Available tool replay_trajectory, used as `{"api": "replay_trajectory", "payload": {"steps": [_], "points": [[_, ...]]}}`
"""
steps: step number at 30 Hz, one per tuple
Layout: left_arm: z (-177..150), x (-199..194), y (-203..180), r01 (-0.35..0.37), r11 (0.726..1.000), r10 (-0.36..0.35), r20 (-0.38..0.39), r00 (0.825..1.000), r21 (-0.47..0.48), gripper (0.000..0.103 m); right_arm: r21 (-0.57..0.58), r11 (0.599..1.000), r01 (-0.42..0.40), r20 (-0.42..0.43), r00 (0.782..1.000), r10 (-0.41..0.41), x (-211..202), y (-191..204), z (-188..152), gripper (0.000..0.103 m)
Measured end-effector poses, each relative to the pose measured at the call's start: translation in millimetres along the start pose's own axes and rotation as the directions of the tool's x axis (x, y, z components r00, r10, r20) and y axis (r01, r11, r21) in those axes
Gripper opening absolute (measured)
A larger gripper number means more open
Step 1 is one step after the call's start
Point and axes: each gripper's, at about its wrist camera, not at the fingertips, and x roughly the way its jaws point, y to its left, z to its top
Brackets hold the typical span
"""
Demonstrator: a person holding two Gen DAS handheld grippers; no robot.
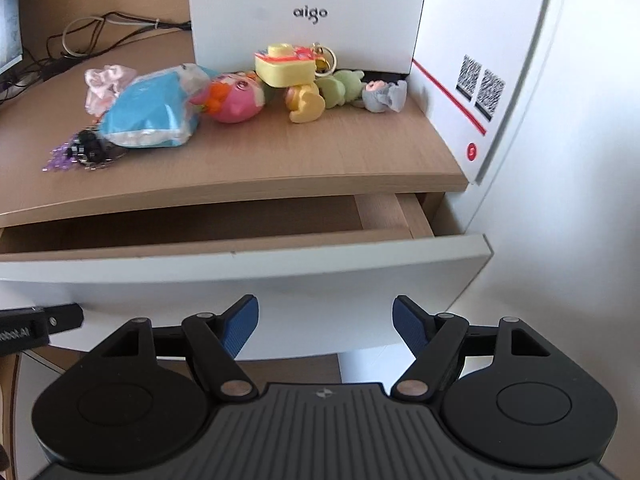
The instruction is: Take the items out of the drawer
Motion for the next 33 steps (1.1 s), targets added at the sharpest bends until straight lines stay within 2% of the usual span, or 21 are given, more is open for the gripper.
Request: {"api": "replay_trajectory", "payload": {"steps": [12,17,25,30,33], "points": [[20,17,0,-0.012,1.0,0.012,0.012,1.0,0.009,0.06,0.018,0.999,-0.039,0.031,0.999,0.038,22,2,15,0.075],[28,24,1,-0.012,1.0,0.012,0.025,1.0,0.006,0.061,0.017,0.999,-0.032,0.045,0.999,0.031,19,2,9,0.082],[21,26,2,-0.014,1.0,0.014,0.047,0.999,0.005,0.061,0.026,0.999,-0.026,0.048,0.999,0.025,1,-6,-11,0.083],[10,7,1,-0.013,1.0,0.01,0.139,0.99,0.026,0.06,0.007,1.0,-0.028,0.075,0.997,0.028,-17,-5,-21,0.083],[2,-16,2,0.045,0.998,-0.05,0.15,0.987,0.033,0.06,-0.007,0.999,-0.033,0.086,0.996,0.033,-26,-4,-23,0.083]]}}
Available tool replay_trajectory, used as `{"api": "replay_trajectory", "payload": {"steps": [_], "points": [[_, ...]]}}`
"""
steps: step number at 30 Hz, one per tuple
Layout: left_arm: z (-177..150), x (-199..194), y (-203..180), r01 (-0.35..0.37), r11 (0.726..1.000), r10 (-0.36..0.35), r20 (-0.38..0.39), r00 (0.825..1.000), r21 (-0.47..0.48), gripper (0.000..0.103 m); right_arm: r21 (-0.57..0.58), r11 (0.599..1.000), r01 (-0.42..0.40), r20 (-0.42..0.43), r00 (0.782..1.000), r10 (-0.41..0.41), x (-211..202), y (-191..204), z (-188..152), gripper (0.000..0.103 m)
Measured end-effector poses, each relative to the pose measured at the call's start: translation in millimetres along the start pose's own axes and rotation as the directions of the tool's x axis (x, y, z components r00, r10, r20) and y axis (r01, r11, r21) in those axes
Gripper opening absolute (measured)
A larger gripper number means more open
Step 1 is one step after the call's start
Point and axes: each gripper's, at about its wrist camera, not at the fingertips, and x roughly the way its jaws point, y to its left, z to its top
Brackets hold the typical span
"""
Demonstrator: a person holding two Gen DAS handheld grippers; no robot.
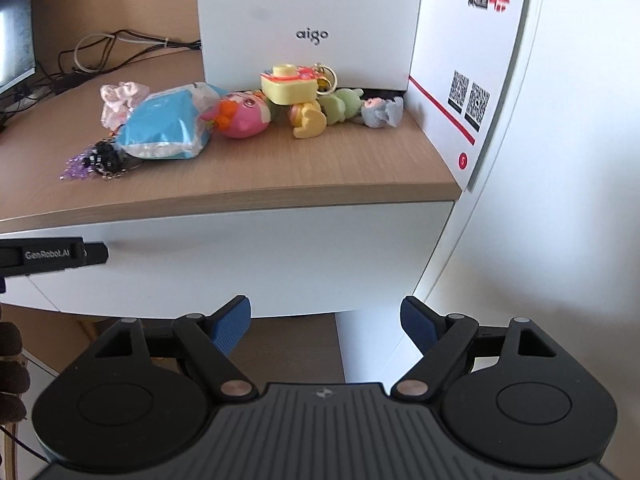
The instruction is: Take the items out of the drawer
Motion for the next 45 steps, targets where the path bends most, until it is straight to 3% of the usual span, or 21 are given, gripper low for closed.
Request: {"api": "replay_trajectory", "payload": {"steps": [4,7,9,12,14,18,22,29,32,45], "points": [[-14,-46,-16,0.071,0.997,-0.072,0.048,0.996,0.022,0.06,-0.002,1.0,-0.023,0.031,0.999,0.023,-23,6,0,0.083],[-20,-76,-25,0.127,0.989,-0.132,0.07,0.989,0.073,0.06,-0.003,0.999,-0.052,0.095,0.994,0.052,-51,10,-5,0.089],[-35,-106,-27,0.09,0.988,-0.105,0.12,0.987,0.123,0.059,-0.008,0.998,-0.059,0.142,0.988,0.06,-68,12,-10,0.091],[-44,-126,-36,0.031,0.991,-0.054,0.182,0.982,0.127,0.059,-0.01,0.998,-0.063,0.193,0.979,0.063,-88,13,-16,0.093],[-48,-138,-41,-0.006,0.992,-0.02,0.209,0.978,0.126,0.059,-0.012,0.998,-0.059,0.228,0.972,0.06,-98,13,-21,0.103],[-59,-156,-52,-0.084,0.986,0.043,0.263,0.964,0.147,0.059,-0.066,0.997,-0.043,0.284,0.957,0.06,-113,18,-30,0.103],[-67,-162,-61,-0.112,0.986,0.074,0.273,0.959,0.126,0.059,-0.064,0.997,-0.037,0.304,0.951,0.055,-121,13,-39,0.103],[-72,-160,-73,-0.148,0.984,0.118,0.256,0.959,0.1,0.057,-0.026,0.998,-0.059,0.272,0.96,0.064,-116,-4,-41,0.103],[-73,-163,-74,-0.145,0.984,0.114,0.275,0.955,0.099,0.057,-0.025,0.997,-0.07,0.281,0.957,0.075,-119,-4,-41,0.103],[-75,-160,-74,-0.123,0.987,0.092,0.256,0.962,0.107,0.057,-0.043,0.997,-0.059,0.275,0.959,0.068,-118,2,-47,0.103]]}}
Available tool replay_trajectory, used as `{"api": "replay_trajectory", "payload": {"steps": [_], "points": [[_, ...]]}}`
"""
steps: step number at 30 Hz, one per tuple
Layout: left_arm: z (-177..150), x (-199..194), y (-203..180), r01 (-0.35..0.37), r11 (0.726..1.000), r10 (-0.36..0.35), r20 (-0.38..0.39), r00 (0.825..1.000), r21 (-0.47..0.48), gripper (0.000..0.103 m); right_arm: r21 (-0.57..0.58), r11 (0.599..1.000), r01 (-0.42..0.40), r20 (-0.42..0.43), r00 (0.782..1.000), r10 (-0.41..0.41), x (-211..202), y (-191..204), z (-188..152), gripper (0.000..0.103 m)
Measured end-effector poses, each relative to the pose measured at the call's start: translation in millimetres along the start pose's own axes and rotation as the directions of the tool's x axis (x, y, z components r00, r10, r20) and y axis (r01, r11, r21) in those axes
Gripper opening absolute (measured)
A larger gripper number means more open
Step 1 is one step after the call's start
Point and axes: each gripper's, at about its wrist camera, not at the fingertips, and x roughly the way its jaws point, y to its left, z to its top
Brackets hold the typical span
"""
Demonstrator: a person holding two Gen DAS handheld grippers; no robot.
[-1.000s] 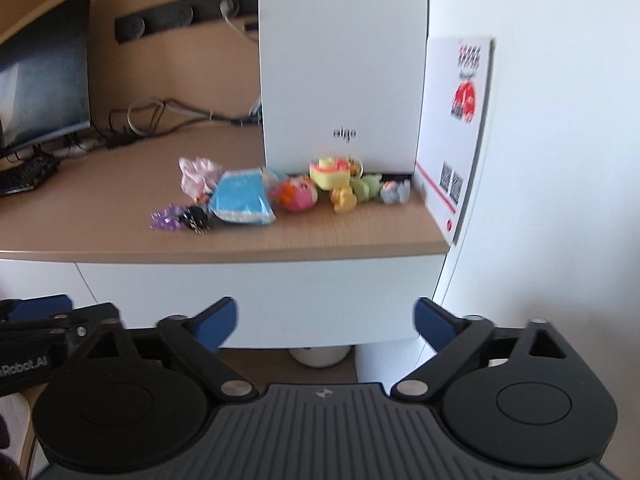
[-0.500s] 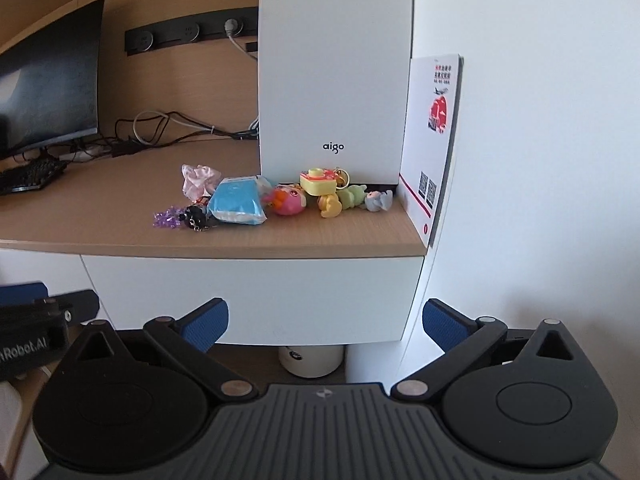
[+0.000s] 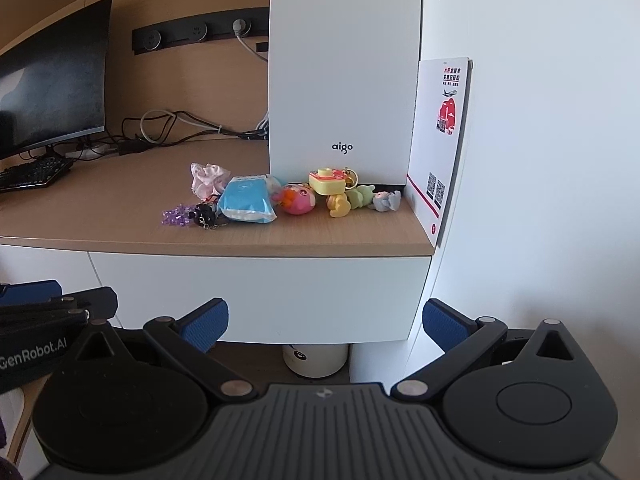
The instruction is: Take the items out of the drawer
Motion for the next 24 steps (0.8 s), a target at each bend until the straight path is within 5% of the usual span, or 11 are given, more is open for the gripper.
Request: {"api": "replay_trajectory", "payload": {"steps": [24], "points": [[-3.1,-2.5,2.6,-0.024,1.0,0.024,-0.008,1.0,-0.008,0.057,0.009,1.0,-0.007,-0.007,1.0,0.007,1.5,-2.1,-1.2,0.103]]}}
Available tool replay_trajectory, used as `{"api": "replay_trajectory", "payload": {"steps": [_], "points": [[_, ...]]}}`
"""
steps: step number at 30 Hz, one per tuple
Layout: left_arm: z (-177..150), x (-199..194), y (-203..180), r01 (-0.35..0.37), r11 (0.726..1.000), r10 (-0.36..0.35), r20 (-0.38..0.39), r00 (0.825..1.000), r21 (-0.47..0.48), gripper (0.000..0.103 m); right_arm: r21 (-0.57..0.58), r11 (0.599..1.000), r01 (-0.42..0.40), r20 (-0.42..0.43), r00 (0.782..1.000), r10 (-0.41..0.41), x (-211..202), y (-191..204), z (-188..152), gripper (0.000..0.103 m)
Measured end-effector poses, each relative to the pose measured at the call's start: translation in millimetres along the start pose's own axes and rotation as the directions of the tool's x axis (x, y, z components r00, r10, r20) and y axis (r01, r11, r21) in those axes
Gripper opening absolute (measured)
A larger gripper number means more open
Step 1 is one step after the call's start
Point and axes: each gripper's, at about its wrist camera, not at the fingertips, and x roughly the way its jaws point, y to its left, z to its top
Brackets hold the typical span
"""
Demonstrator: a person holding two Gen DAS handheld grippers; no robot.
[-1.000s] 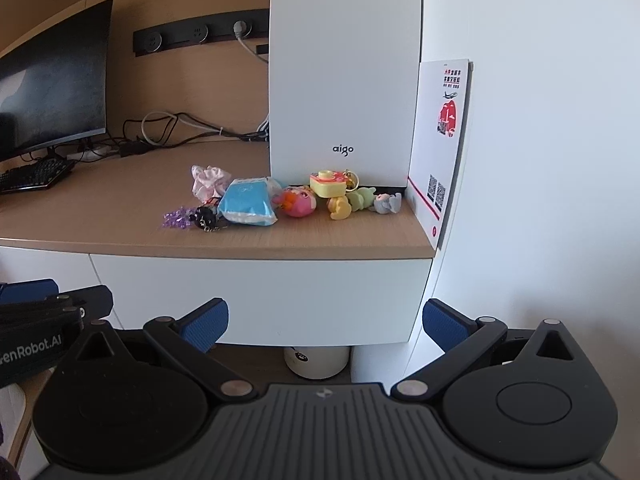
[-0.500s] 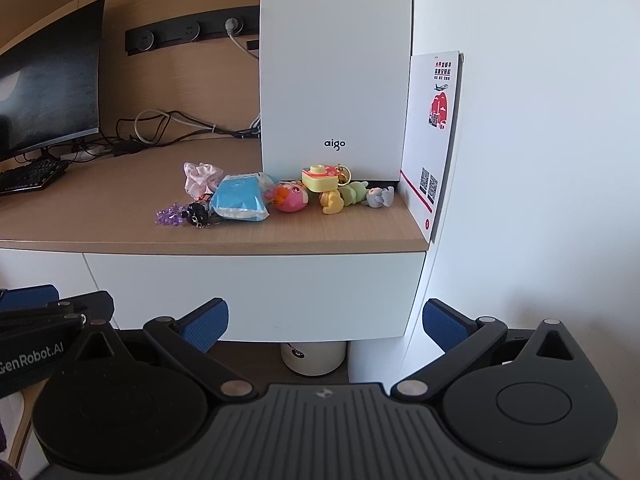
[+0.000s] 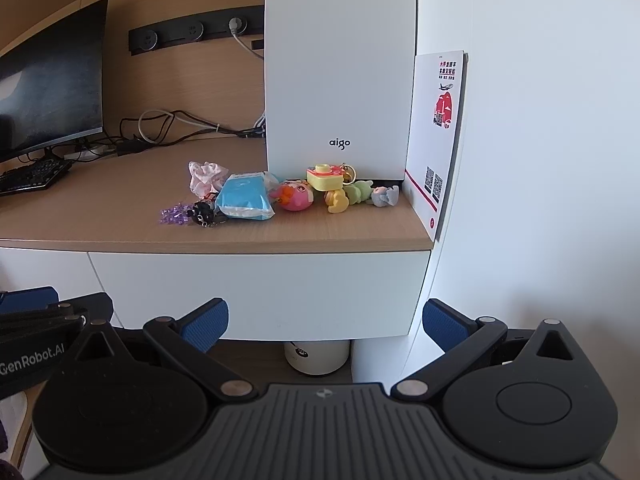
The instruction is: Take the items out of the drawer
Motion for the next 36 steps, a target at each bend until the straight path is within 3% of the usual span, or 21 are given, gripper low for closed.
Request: {"api": "replay_trajectory", "payload": {"steps": [9,12,17,26,32,36], "points": [[-1,-2,3,0.001,1.0,-0.001,-0.007,1.0,-0.002,0.054,-0.002,1.0,-0.009,-0.001,1.0,0.009,-1,3,-2,0.103],[-3,-3,2,0.009,1.0,-0.009,-0.007,1.0,0.001,0.036,-0.005,1.0,-0.012,0.001,1.0,0.012,-2,4,-2,0.103],[-5,-2,1,0.019,1.0,-0.019,-0.006,1.0,0.003,0.018,-0.005,1.0,-0.01,0.002,1.0,0.01,-2,4,-1,0.103],[-8,1,2,0.069,0.997,-0.07,-0.014,0.997,-0.034,0.016,-0.001,1.0,-0.018,0.007,1.0,0.018,-2,2,-1,0.103],[-8,-5,-9,-0.029,1.0,0.029,0.029,0.999,0.01,0.016,-0.002,1.0,-0.019,0.008,1.0,0.019,-1,2,-1,0.103],[-6,-1,-7,-0.045,0.999,0.045,-0.006,0.999,-0.025,0.016,0.002,1.0,-0.017,0.007,1.0,0.017,-1,1,0,0.103]]}}
